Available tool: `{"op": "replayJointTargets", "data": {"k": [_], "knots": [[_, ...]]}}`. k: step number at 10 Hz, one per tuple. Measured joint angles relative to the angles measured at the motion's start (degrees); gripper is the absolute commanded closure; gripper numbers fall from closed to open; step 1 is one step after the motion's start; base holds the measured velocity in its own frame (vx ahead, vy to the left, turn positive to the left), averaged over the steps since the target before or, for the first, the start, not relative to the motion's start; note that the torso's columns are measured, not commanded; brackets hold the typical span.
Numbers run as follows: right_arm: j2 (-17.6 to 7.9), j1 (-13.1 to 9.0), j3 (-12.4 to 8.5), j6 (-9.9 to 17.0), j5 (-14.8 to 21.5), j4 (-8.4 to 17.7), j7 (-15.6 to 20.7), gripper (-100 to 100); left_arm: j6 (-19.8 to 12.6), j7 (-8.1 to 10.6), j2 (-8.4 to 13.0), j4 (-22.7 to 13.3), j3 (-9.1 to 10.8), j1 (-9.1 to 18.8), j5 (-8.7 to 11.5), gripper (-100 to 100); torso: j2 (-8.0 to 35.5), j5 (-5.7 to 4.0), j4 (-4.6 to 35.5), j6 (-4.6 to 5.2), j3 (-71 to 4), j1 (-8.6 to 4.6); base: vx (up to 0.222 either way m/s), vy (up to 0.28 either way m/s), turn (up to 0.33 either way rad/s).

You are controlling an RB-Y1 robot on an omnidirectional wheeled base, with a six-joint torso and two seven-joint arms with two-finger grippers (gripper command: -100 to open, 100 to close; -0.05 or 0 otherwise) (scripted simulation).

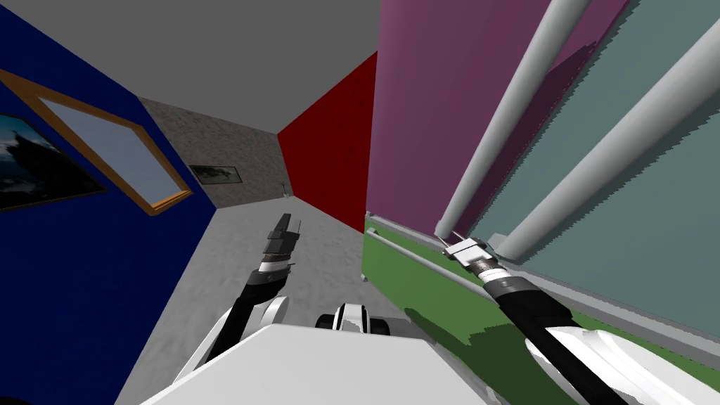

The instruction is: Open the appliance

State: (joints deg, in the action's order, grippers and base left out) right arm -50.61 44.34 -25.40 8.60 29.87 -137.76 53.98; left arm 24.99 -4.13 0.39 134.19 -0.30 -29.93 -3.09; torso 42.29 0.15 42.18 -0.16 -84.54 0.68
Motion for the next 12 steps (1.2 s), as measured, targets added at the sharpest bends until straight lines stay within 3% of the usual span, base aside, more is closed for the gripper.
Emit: {"op": "replayJointTargets", "data": {"k": [7, 9, 12], "knots": [[1.6, 2.7, -3.1, 6.3, -1.0, 0.8, 0.3, 100, 0.0, 0.00, 0.0, 0.0, 0.00, 0.0, 0.0, 0, -0.2, 0.08, 0.1, -0.18, -0.2, -0.19, -0.019, 0.299, -0.125], [2.0, 3.4, -3.2, 7.5, -1.1, 0.7, 0.4, 100, 0.0, 0.00, 0.0, 0.0, 0.01, 0.0, 0.0, 0, -0.1, 0.03, 0.2, -0.05, -0.2, -0.98, -0.018, 0.133, -0.051], [2.5, 3.9, -4.7, 9.6, -1.4, 1.8, 0.4, 100, 0.0, 0.00, 0.0, 0.0, 0.00, 0.0, 0.0, 0, -0.2, 0.02, 0.0, -0.02, -0.2, -0.23, 0.058, 0.254, -0.107]]}}
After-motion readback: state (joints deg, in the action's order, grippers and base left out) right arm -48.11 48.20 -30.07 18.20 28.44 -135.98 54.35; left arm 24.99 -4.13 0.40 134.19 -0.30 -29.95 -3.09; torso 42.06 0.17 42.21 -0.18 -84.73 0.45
